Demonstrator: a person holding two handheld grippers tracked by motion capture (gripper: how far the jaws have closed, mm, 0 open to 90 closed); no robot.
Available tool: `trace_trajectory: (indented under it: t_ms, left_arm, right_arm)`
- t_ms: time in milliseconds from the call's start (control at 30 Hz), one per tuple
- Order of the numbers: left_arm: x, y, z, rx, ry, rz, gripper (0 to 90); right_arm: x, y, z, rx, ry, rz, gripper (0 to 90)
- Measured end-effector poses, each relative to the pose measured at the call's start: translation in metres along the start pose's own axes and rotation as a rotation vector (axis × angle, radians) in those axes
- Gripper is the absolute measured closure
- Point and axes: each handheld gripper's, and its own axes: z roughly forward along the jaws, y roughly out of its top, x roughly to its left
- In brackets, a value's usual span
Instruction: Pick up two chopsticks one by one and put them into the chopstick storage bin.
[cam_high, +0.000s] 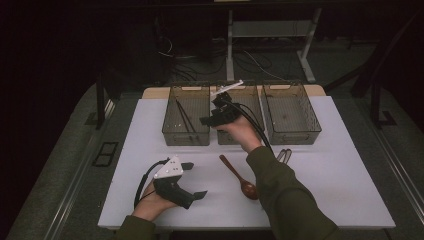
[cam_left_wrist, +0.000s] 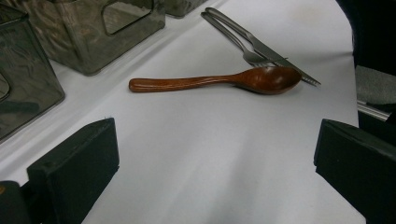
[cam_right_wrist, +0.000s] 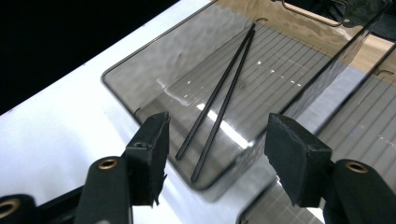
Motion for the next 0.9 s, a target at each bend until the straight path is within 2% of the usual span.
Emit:
trace_trajectory:
  t_ms: [367,633,733,900]
  left_arm:
    - [0.000,-0.001,0.001,0.021,0.001,0.000,0.0]
    - [0.000,-0.001,0.002,0.026,0.007,-0.002,0.0]
    - [0.000,-0.001,0.002,0.028,0.010,-0.003,0.0]
    - [0.000,-0.002,0.002,0.033,0.010,0.001,0.0]
  right_arm:
    - [-0.012,-0.032,-0.043,-0.054,0.030,-0.020,36.0]
    - [-0.017,-0.061,-0.066,-0.070,0.044,-0.029,35.5]
    - [-0.018,-0.074,-0.072,-0.070,0.046,-0.013,35.5]
    - [-0.020,-0.096,-0.081,-0.063,0.046,-0.015,35.6]
